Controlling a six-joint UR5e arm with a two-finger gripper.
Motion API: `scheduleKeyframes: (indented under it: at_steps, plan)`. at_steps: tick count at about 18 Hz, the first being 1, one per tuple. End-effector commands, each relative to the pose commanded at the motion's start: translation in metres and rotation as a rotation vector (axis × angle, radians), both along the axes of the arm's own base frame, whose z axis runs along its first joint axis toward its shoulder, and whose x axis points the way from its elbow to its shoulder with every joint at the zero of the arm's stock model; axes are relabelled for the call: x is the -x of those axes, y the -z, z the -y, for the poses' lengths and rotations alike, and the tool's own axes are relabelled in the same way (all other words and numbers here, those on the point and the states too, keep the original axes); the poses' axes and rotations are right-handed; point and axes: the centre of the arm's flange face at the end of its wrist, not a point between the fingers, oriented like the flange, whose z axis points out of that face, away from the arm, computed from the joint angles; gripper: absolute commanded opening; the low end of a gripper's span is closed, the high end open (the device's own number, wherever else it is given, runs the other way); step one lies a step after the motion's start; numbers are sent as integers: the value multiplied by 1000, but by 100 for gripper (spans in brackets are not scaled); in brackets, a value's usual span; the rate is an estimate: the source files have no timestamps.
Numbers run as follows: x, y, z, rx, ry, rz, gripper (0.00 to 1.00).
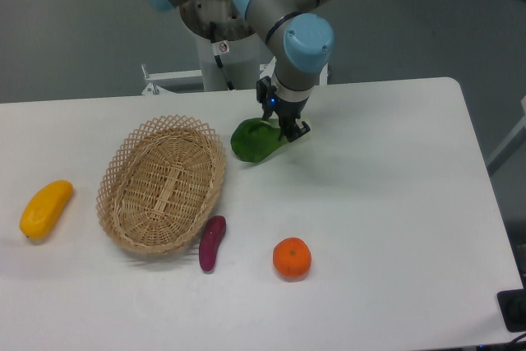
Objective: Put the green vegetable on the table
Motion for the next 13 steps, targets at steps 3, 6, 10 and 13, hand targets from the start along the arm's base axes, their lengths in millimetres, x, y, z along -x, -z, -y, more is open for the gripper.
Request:
scheduleKeyframes:
  at_steps: [3,6,10,13]
  plan:
    - [23,-25,-9,-26,-15,-54,100]
    - [50,-41,-20,-43,-30,-88,100]
    - [95,-56,-25,-62,-65,-121,100]
    - [128,-68,-28,-75,-88,-151,100]
